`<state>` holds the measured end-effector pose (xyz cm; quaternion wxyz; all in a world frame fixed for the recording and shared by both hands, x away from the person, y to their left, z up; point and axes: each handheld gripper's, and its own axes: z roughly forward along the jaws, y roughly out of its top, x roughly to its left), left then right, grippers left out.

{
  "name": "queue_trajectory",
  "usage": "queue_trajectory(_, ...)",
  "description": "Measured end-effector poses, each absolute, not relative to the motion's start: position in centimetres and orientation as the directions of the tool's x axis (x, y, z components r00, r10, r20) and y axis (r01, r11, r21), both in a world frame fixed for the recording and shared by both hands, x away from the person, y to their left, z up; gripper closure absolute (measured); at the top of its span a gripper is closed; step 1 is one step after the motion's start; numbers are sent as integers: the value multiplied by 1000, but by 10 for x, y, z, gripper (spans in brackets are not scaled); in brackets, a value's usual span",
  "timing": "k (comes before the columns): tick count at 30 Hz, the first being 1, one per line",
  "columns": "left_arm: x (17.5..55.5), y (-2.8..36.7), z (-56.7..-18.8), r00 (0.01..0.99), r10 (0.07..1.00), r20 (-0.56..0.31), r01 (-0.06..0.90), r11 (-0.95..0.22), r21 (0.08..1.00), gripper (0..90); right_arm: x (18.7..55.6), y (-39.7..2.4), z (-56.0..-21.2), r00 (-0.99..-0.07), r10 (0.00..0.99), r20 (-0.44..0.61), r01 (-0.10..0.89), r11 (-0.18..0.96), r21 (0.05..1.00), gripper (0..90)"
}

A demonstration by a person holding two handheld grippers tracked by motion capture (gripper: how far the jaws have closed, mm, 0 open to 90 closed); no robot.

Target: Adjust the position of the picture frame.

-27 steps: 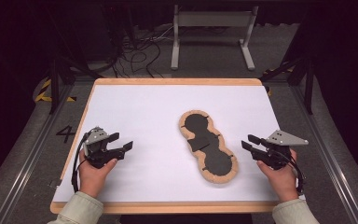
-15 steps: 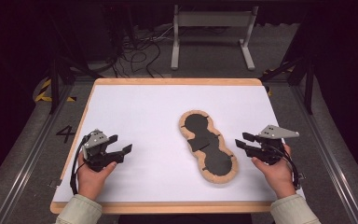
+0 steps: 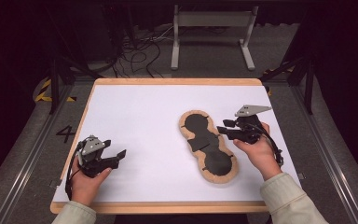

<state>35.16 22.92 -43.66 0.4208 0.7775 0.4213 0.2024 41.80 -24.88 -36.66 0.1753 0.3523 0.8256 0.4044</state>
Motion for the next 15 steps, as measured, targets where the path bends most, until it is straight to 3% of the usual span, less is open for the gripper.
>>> queue_trajectory(3, 349, 232, -438, 555, 831, -43, 489, -284, 824, 277, 430, -244, -365, -677, 736, 1, 472, 434, 768, 681)
queue_trajectory(8, 347, 236, -439, 549, 834, -48, 494, -278, 823, 276, 452, -237, -365, -676, 736, 24, 522, 456, 721, 886)
queue_trajectory(15, 342, 238, -440, 550, 834, -43, 495, -283, 821, 275, 480, -230, -375, -635, 773, 15, 571, 457, 682, 900)
